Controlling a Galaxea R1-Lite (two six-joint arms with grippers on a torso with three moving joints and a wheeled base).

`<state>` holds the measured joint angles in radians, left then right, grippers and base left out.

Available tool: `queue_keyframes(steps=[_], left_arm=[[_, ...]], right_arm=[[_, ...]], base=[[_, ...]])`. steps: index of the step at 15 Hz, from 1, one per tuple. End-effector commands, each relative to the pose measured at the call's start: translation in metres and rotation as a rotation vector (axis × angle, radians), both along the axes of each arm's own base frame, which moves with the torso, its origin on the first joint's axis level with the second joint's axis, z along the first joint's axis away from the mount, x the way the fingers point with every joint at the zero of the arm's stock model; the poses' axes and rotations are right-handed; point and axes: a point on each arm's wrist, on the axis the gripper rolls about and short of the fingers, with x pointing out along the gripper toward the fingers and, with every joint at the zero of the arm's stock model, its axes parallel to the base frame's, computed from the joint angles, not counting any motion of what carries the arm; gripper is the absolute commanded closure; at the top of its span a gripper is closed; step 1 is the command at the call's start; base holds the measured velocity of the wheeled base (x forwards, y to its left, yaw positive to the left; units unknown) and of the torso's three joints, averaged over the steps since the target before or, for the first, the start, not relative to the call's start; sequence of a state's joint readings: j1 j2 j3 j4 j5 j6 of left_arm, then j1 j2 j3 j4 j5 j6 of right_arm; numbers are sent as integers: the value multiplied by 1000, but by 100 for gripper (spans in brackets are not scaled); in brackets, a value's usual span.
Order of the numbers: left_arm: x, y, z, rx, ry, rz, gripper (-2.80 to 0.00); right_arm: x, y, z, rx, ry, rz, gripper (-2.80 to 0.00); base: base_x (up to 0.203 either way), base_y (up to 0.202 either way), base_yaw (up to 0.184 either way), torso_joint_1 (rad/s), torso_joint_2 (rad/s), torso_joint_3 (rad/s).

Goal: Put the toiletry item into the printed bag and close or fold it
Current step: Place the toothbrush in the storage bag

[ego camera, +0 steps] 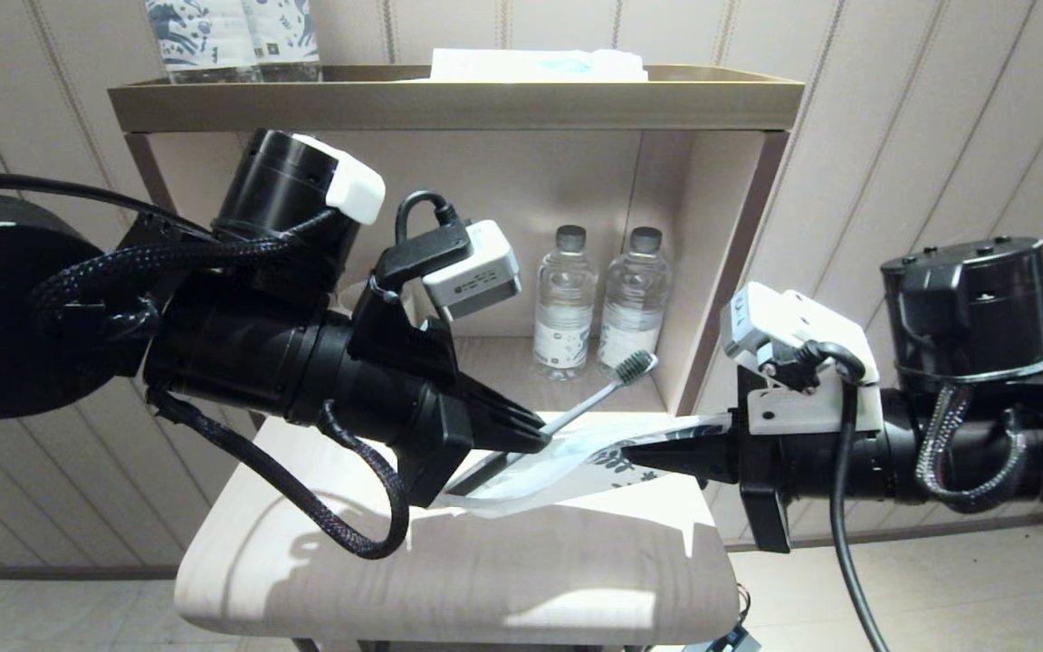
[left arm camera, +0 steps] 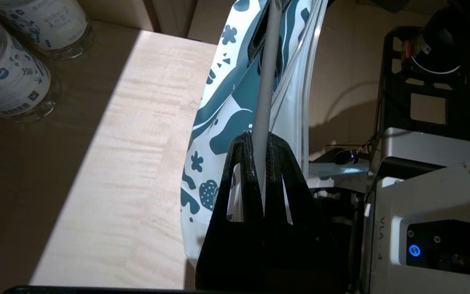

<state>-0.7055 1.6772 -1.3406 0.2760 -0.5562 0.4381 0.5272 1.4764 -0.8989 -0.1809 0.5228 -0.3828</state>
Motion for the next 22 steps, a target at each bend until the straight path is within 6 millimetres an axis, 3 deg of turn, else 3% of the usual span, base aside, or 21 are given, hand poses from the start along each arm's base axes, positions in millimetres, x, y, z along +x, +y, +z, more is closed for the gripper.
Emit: queue_keyframes(steps=[1, 10, 22], left_arm=[[2, -2, -3, 6, 8, -4, 0], [-4, 4, 7, -3, -31, 21, 0], [-4, -2, 1, 30, -41, 30, 0]], right_arm=[[-1, 0, 1, 2, -5, 4, 0], [2, -1, 2, 4, -4, -5, 0], [6, 3, 5, 9, -6, -7, 0]], base=[[0, 0, 0, 0, 0, 0], [0, 0, 0, 0, 0, 0], [0, 0, 0, 0, 0, 0]])
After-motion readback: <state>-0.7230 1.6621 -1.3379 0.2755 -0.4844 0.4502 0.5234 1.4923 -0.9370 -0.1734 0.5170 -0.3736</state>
